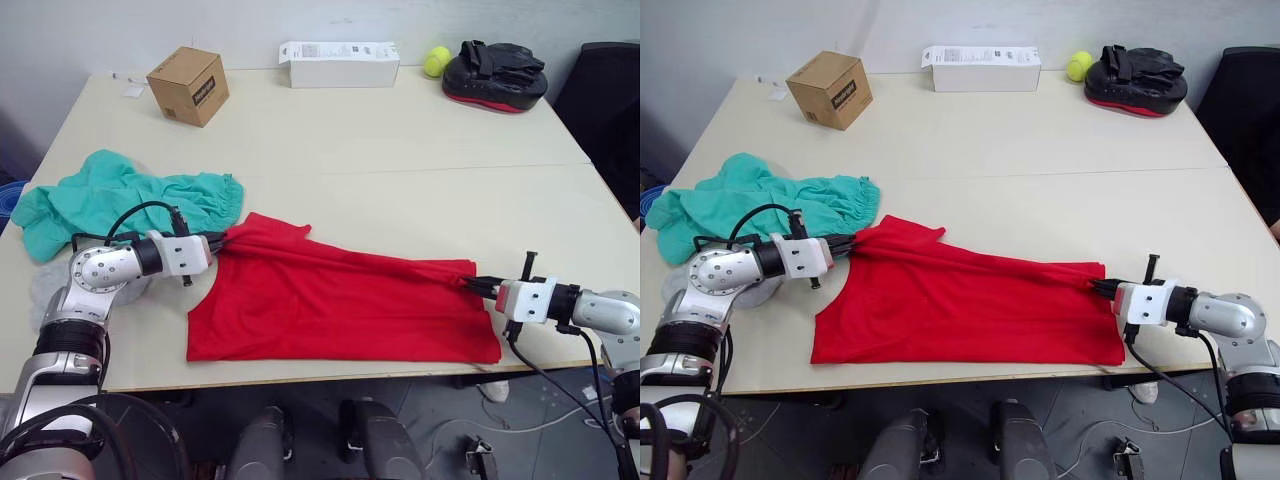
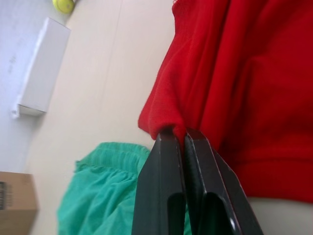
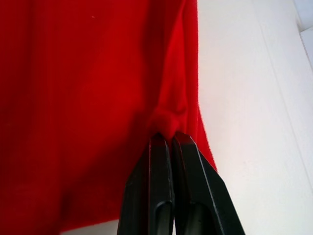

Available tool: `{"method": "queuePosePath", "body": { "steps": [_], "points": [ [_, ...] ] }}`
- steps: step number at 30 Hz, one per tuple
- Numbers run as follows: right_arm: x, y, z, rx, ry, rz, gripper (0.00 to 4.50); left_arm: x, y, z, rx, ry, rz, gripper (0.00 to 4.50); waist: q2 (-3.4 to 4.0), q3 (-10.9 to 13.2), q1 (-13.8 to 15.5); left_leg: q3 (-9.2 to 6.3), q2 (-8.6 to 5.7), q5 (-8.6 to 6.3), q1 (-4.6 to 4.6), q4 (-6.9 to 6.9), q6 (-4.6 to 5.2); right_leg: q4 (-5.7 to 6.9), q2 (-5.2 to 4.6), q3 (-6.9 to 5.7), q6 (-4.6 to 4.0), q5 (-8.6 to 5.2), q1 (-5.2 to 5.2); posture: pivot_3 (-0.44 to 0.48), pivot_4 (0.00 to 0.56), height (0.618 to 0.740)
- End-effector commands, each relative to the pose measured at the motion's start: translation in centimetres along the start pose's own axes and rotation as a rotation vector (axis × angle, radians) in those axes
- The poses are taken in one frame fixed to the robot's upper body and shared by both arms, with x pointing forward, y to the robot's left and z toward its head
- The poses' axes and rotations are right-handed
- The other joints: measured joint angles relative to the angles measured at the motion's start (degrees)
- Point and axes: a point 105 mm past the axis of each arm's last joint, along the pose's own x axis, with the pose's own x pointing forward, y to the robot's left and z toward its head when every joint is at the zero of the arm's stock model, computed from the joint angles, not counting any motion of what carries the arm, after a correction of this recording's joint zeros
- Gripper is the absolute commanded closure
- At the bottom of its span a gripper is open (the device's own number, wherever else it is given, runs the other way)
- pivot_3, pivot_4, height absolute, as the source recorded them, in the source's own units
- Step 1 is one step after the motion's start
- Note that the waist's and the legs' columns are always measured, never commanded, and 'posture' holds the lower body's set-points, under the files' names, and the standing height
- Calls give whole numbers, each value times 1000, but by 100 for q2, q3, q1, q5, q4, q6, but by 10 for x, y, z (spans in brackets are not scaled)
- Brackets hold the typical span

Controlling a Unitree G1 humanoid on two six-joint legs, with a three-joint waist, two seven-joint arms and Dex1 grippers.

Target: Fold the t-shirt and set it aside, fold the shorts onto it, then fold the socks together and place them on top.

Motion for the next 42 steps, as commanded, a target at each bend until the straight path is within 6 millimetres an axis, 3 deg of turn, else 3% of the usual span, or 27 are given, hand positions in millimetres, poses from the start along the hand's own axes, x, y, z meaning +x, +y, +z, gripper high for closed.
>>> {"method": "queuePosePath", "body": {
  "steps": [1, 9, 14, 18, 21, 25, 32, 33, 37, 42],
  "points": [
    [-9, -10, -3, -14, 26, -26, 4500, -9, 8, 4, 108, -20, 77, 4479, 0, 0, 4, 0, 0, 0, 0, 0, 0, -1, 0, 0, 0, 0, 0, 0, 150, 740],
    [-15, -9, 13, -15, -37, 16, 4500, -22, 22, 18, 153, -85, 172, 4479, 0, 0, 4, 0, 3, -2, 2, -3, 0, 0, -1, -1, 0, 0, 3, 0, 150, 740],
    [-11, 3, 16, -9, -48, 60, 4500, -21, -11, 16, 148, -83, 59, 4479, 3, -2, 0, 2, 4, -3, 13, -4, 2, 0, -1, -1, 0, 0, 10, 0, 150, 740],
    [-5, 10, 17, 22, -56, 80, 4500, -18, -28, 8, 50, -43, -9, 4479, 3, -1, -1, 3, 10, -39, 89, -26, 31, -26, 2, -4, -2, -1, 85, 0, 150, 740],
    [-4, 13, 19, 43, -58, 93, 3839, -21, -37, 4, -55, -22, -52, 3794, 3, -1, 0, 4, 10, -40, 89, -26, 30, -23, 0, -5, -2, -1, 84, 0, 150, 740],
    [-9, 11, 21, 67, -49, 99, 2451, -32, -48, -2, -269, 25, -127, 2529, 3, -2, 3, 1, 12, -36, 89, -25, 18, -21, 0, -7, -2, -1, 84, 0, 150, 740],
    [-16, -22, 46, 299, -109, 93, 170, -56, -23, 16, -939, 32, -259, 464, 4, -2, -10, -8, 16, -28, 91, -24, 4, -16, 1, -7, -7, -4, 87, 0, 150, 740],
    [-15, -26, 55, 332, -138, 108, 170, -57, -14, 20, -1005, 25, -280, 259, 4, -2, -7, -13, 15, -28, 91, -24, 5, -18, 1, -9, -7, -4, 89, 0, 150, 740],
    [-7, -39, 84, 395, -227, 137, 170, -54, 17, 26, -1234, 10, -332, 259, 3, -2, 59, -41, 12, -28, 80, -15, 12, -19, 2, -30, -11, -6, 92, 0, 150, 740],
    [9, -51, 112, 405, -302, 110, 170, -23, 43, 12, -1406, 101, -305, 259, 3, -2, 156, -39, 7, -23, 73, -4, 3, -19, 6, -32, -11, -6, 92, 0, 150, 740]
  ]
}}
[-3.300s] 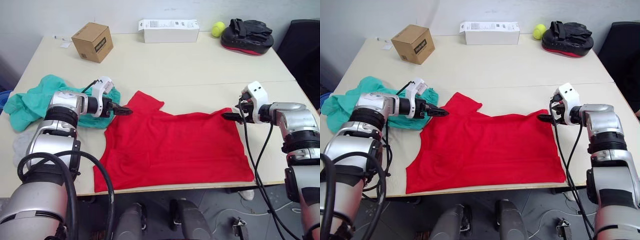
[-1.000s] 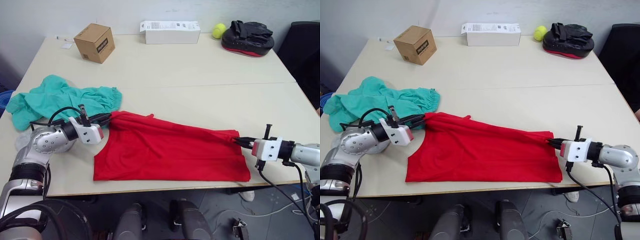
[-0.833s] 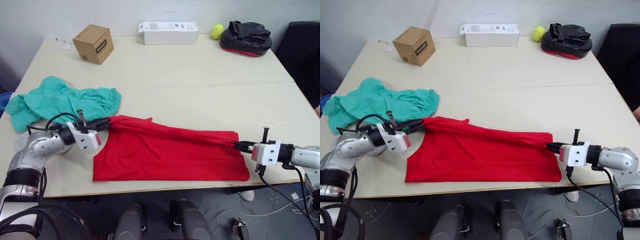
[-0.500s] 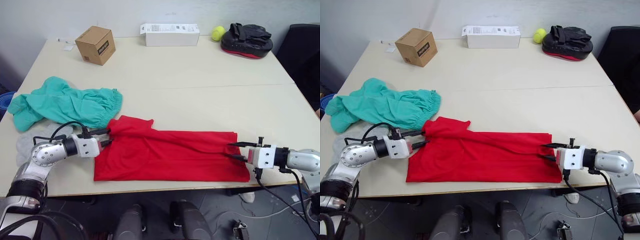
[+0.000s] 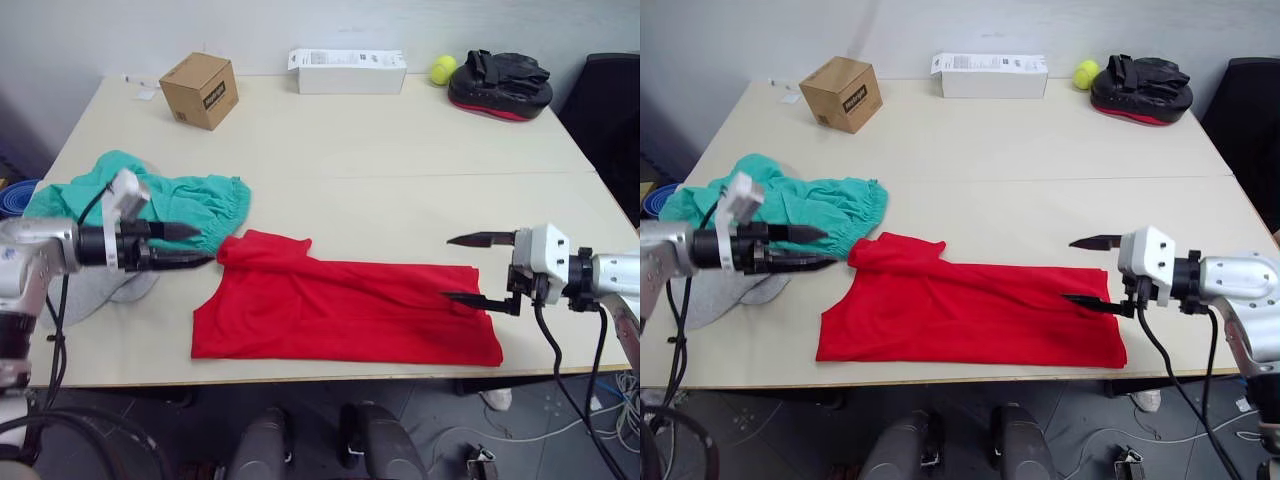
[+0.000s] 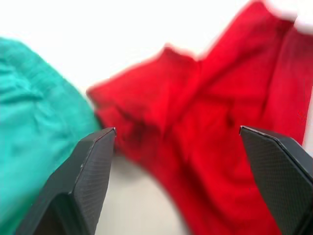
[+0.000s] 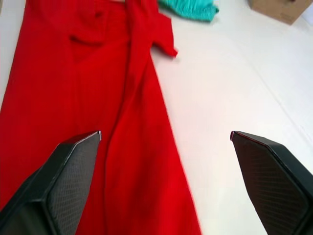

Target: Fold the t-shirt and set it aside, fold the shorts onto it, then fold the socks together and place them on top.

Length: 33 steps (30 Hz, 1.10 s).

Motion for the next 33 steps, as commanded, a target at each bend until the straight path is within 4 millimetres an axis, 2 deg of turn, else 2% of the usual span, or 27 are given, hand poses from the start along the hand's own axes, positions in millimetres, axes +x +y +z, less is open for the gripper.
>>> {"method": "queuePosePath", "body": {
  "steps": [1, 8, 13, 19, 22, 28, 32, 33],
  "points": [
    [12, -1, 23, -13, -67, -14, 170, 18, 21, 1, -152, 76, 60, 259, -2, 1, 42, 0, -6, 3, -1, 2, -5, 5, -1, 0, 0, 0, -1, 0, 150, 740],
    [23, 7, 35, -5, -102, -22, 170, 60, 37, 3, -289, 203, 116, 259, -17, 9, 32, 6, -11, 2, -27, 17, 2, -4, -2, 3, 7, 1, -16, 0, 150, 740],
    [23, 12, 38, 16, -108, -47, 170, 79, 35, 14, -287, 185, 97, 259, -29, 16, 2, 9, -8, 1, -32, 15, 2, -7, -3, 6, 10, 0, -23, 0, 150, 740],
    [21, 19, 38, 38, -103, -74, 170, 87, 29, 14, -230, 238, 56, 259, -30, 17, 13, 10, -6, 2, -30, 15, -2, -4, -3, 7, 10, 0, -25, 0, 150, 740],
    [20, 21, 37, 45, -100, -84, 170, 89, 36, 3, -233, 282, 121, 259, -30, 17, 16, 10, -7, 2, -30, 15, -2, -4, -4, 8, 10, 0, -24, 0, 150, 740],
    [20, 22, 38, 46, -98, -93, 170, 102, 32, 0, -270, 259, 98, 259, -31, 16, 35, 6, -9, 1, -26, 15, 0, -1, -8, 7, 11, 0, -20, 0, 150, 740],
    [21, 24, 37, 40, -93, -83, 170, 110, 34, -7, -299, 236, 118, 1102, -32, 16, 60, 2, -13, 1, -22, 16, 2, 0, -14, 5, 13, 1, -14, 0, 150, 740],
    [21, 24, 37, 38, -92, -81, 170, 110, 35, -9, -301, 236, 125, 1487, -32, 16, 57, 2, -14, 0, -22, 16, 3, -1, -14, 5, 13, 1, -14, 0, 150, 740]
  ]
}}
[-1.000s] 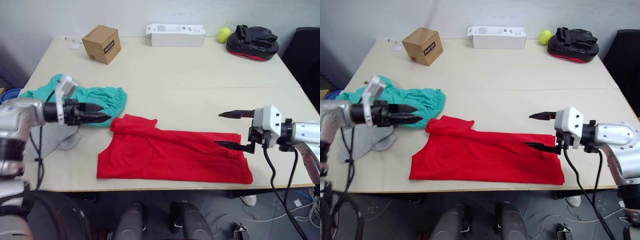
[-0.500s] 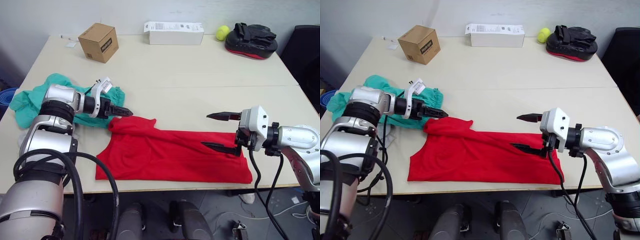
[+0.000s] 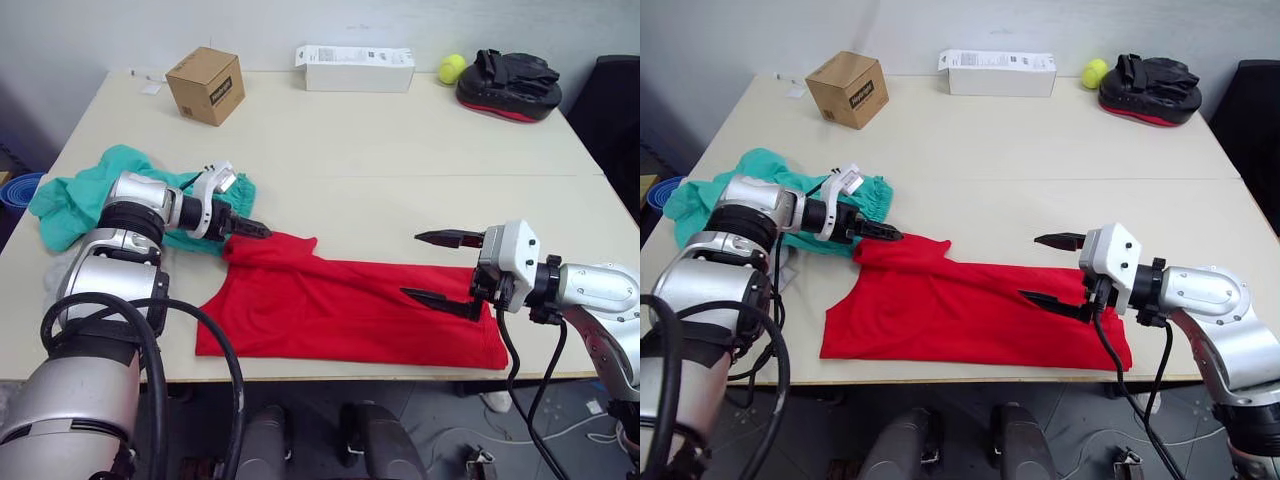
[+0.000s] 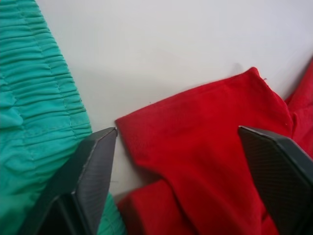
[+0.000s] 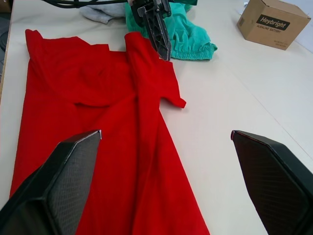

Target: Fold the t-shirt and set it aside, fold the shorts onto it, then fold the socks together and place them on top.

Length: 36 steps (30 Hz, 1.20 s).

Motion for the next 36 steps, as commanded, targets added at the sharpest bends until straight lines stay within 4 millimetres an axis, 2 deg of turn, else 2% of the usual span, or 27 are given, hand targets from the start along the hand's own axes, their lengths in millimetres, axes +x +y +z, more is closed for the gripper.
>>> {"method": "queuePosePath", "body": {
  "steps": [1, 9, 11, 15, 18, 21, 24, 27, 30, 33, 36],
  "points": [
    [-4, -2, 12, -56, -24, -9, 170, 6, 3, -2, -19, -17, 15, 1810, 0, 0, -8, 0, 0, 0, 0, 0, 0, 0, 0, 0, 0, 0, 0, 0, 150, 740],
    [-2, -1, 10, -50, -16, -4, 170, 1, 3, 4, -13, -105, -21, 4478, -2, 1, -37, 1, 0, 0, 0, -2, -1, 1, 2, -3, 1, 0, -2, 0, 150, 740],
    [-1, 1, 9, -46, -16, 0, 170, -5, -2, 13, 4, -160, -76, 4478, -3, 2, -37, 1, 1, 0, -1, -2, -2, 1, 2, -3, 1, 0, -3, 0, 150, 740],
    [2, 5, 7, -35, -17, 14, 170, -31, -22, 36, 158, -276, -245, 4478, -4, 2, -41, 2, 1, 1, -1, -2, -4, 1, 3, -4, 0, 0, -3, 0, 150, 740],
    [3, 6, 5, -28, -16, 22, 170, -47, -37, 30, 330, -237, -391, 4478, -5, 3, -51, 4, 2, 0, -2, -4, -6, 0, 5, -4, 0, 0, -5, 0, 150, 740],
    [4, 7, 4, -25, -13, 29, 170, -54, -41, 18, 446, -197, -439, 4478, -3, 2, -59, 10, 3, 0, 5, -8, -7, 1, 5, 2, -2, -1, -4, 0, 150, 740],
    [4, 7, 3, -30, -5, 40, 170, -57, -42, -16, 601, -87, -444, 4478, -2, 1, -109, 10, 7, -1, 7, -11, -6, 1, 5, 9, -2, -1, -3, 0, 150, 740],
    [4, 6, 1, -33, 3, 48, 170, -62, -50, -51, 678, 7, -486, 4478, -4, 2, -160, 6, 13, -2, 7, -16, -9, 2, 6, 11, -5, -2, -5, 0, 150, 740],
    [5, 6, -2, -38, 14, 63, 170, -63, -53, -77, 774, 68, -503, 4478, -3, 2, -168, 1, 13, -3, 6, -15, -7, -2, 3, 9, -6, -3, -3, 0, 150, 740],
    [8, 7, -6, -40, 24, 77, 170, -57, -50, -92, 867, 79, -485, 4478, -3, 1, -124, -3, 6, -10, 10, -15, 6, -4, -6, 6, -8, -4, 4, 0, 150, 740],
    [9, 9, -9, -40, 31, 91, 170, -52, -48, -94, 949, 57, -453, 4478, -2, 1, -101, -3, 6, -21, 8, -14, 26, -6, -7, 6, -8, -4, 3, 0, 150, 740]
  ]
}}
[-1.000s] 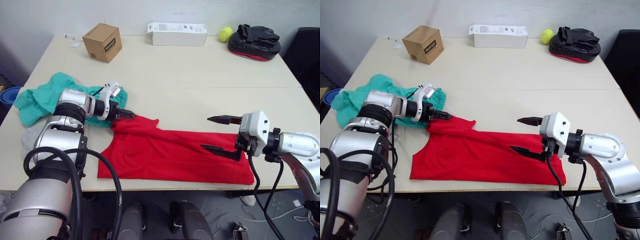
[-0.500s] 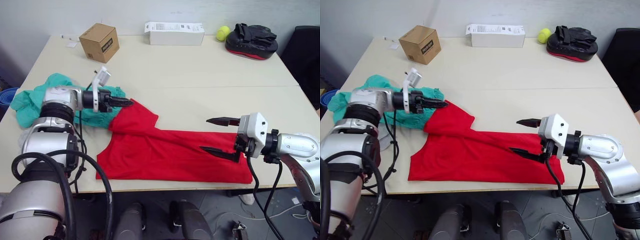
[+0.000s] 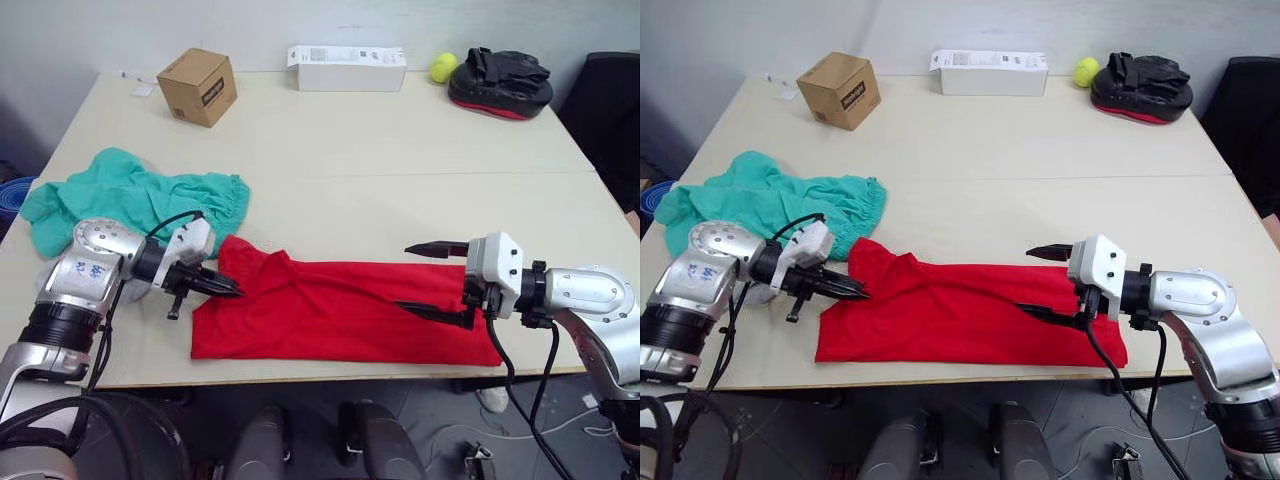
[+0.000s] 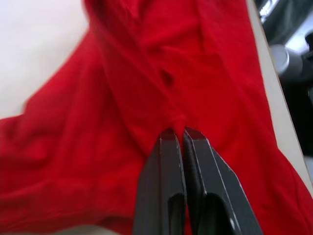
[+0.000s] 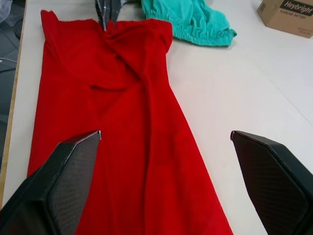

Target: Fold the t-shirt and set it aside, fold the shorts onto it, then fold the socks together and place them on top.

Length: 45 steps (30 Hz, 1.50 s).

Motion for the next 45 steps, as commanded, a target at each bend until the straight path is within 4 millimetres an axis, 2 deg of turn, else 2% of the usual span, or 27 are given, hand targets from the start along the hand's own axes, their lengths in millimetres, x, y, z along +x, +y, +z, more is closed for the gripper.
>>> {"method": "queuePosePath", "body": {
  "steps": [1, 8, 13, 16, 20, 24, 27, 30, 34, 38, 40, 41, 45],
  "points": [
    [2, 2, 4, -32, -19, 18, 170, 1, -5, 8, 131, -2, -31, 4478, 0, 0, 19, 0, 0, 0, 0, 0, 0, 0, 0, 0, 0, 0, 0, 0, 150, 740],
    [2, 2, -1, -27, -3, 26, 170, -7, -12, 0, 154, 49, -54, 4478, 0, 0, 45, 1, 0, -1, 0, 0, 2, 1, 2, -4, 0, 0, 0, 0, 150, 740],
    [3, 2, -4, -6, -8, 23, 170, -24, -25, 10, 21, 37, -94, 4478, -1, 1, 24, 0, 2, -2, -1, -1, 3, 1, 4, -5, 0, 0, -1, 0, 150, 740],
    [5, 1, -4, 0, -14, 16, 170, -32, -34, 21, -70, 8, -115, 3841, -1, 1, 8, -1, 5, -2, -2, -1, 2, 2, 6, -5, -1, -1, -1, 0, 150, 740],
    [9, 0, -4, 8, -25, 4, 170, -37, -35, 36, -159, -57, -101, 2591, 1, 0, 26, -3, 4, -2, -1, -1, 2, 0, 5, -5, -2, -1, 2, 0, 150, 740],
    [15, -3, 3, 32, -51, -15, 170, -42, -23, 59, -193, -181, -25, 1306, 0, 0, 53, -3, 2, -1, -1, 0, 2, 1, 5, -5, -3, -2, 1, 0, 150, 740],
    [25, -7, 9, 44, -74, -30, 170, -38, -2, 75, -192, -280, 61, 383, 0, 0, 64, -4, 1, 0, -2, 4, 2, 2, 6, -6, -2, -2, 2, 0, 150, 740],
    [42, -8, 9, 60, -64, -31, 811, -20, 18, 70, -125, -259, 178, 826, 0, 0, 56, -4, 0, 1, 0, 6, 3, 4, 6, -6, -2, -1, 5, 0, 150, 740],
    [62, -7, -5, 63, -17, -46, 2201, 7, 27, 44, -47, -136, 245, 2145, 0, 0, 23, 4, 3, 19, -1, 1, -29, 5, 14, -4, -2, -2, -2, 0, 150, 740],
    [84, -8, -17, 53, 22, -89, 3637, 22, 41, 21, -59, -91, 340, 3484, 0, 0, 22, 9, 3, 19, -6, 3, -29, 5, 14, -2, -3, -2, -9, 0, 150, 740],
    [91, -6, -25, 60, 51, -105, 4369, 28, 40, 12, -53, -58, 337, 4129, 0, 0, 30, 9, 3, 20, -6, 4, -28, 8, 13, -1, -3, -2, -9, 0, 150, 740],
    [92, -5, -30, 66, 69, -114, 4500, 31, 39, 8, -51, -41, 331, 4485, 0, 0, 31, 9, 3, 19, -6, 3, -28, 7, 14, -1, -2, -2, -8, 0, 150, 740],
    [86, -1, -55, 100, 163, -166, 4500, 38, 35, -4, -79, 14, 325, 4485, -1, -1, 48, 6, 4, 17, -5, 2, -28, 5, 11, -2, -3, -2, -6, 0, 150, 740]
  ]
}}
